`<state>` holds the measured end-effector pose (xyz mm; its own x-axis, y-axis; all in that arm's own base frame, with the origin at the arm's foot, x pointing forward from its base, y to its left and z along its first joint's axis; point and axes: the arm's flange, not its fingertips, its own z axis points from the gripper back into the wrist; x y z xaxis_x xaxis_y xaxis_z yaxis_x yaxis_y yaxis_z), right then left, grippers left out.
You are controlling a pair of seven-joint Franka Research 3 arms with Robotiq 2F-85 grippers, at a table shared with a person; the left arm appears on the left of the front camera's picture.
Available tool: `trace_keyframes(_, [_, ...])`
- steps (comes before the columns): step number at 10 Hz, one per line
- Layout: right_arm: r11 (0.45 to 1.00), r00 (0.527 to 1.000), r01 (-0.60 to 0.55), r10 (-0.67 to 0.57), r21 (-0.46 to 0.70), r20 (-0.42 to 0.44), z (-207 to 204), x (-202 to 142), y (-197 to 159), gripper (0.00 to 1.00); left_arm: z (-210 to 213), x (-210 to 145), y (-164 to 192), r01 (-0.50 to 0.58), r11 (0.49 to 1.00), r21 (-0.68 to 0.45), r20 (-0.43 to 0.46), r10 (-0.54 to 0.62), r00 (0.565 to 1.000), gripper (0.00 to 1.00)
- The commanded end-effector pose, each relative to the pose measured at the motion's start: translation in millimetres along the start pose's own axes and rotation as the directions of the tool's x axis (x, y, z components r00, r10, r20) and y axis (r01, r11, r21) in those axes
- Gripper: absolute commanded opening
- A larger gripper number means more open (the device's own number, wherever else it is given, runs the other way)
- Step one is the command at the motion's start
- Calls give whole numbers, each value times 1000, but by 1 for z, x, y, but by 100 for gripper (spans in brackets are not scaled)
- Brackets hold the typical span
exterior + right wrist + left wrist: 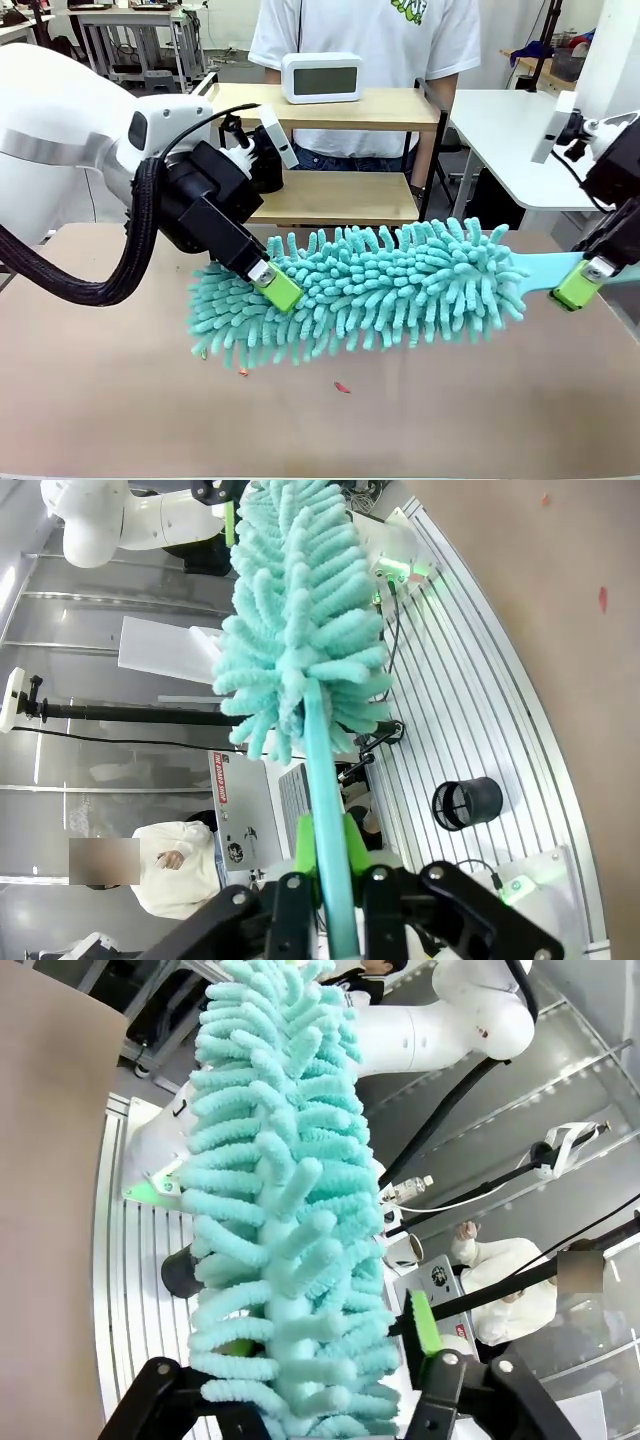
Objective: Clean the shelf.
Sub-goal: Hand the Duster back to the human.
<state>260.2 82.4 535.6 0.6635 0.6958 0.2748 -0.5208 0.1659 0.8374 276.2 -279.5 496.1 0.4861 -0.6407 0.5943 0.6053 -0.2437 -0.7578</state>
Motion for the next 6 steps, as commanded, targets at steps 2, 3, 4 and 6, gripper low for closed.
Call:
trace_keyframes(2, [999,998,-27,25,17,62,4,3,1,12,-4,-1,2,24,1000,-9,-18,-24,1000,0])
trace_keyframes(3, [1000,998,-26,25,16,62,5,3,1,12,-4,-1,2,24,1000,-6,-18,-24,1000,4])
trace_keyframes(4, [999,998,-26,25,19,61,5,3,2,12,-5,-1,2,26,1000,4,-26,-26,999,0])
trace_keyframes(6, [1000,998,-22,22,11,63,5,1,5,12,-6,-2,2,23,1000,2,-38,-23,999,0])
